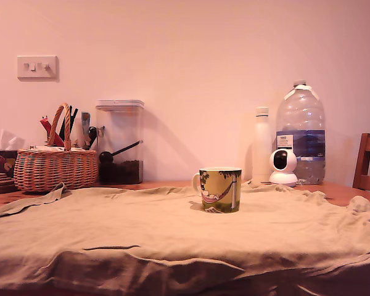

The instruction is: Pick up the coffee capsules on the table and drop them inside the coffee cup

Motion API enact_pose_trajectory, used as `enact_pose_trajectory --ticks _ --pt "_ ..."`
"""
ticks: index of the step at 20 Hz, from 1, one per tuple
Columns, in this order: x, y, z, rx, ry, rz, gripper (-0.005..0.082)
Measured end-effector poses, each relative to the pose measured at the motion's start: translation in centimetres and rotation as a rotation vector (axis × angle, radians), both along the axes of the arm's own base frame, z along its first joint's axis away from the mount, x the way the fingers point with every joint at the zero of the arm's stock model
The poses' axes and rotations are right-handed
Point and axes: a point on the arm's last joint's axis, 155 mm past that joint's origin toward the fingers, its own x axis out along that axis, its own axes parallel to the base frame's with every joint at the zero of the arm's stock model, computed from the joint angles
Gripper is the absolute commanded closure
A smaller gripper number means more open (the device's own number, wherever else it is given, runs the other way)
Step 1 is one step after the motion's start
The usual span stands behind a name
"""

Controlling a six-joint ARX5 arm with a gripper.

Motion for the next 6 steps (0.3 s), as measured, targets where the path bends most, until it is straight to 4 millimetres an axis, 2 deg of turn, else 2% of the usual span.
enact_pose_trajectory --ticks 6 --pt "-1.7 0.2 0.0 -0.006 -0.002 0.002 0.0793"
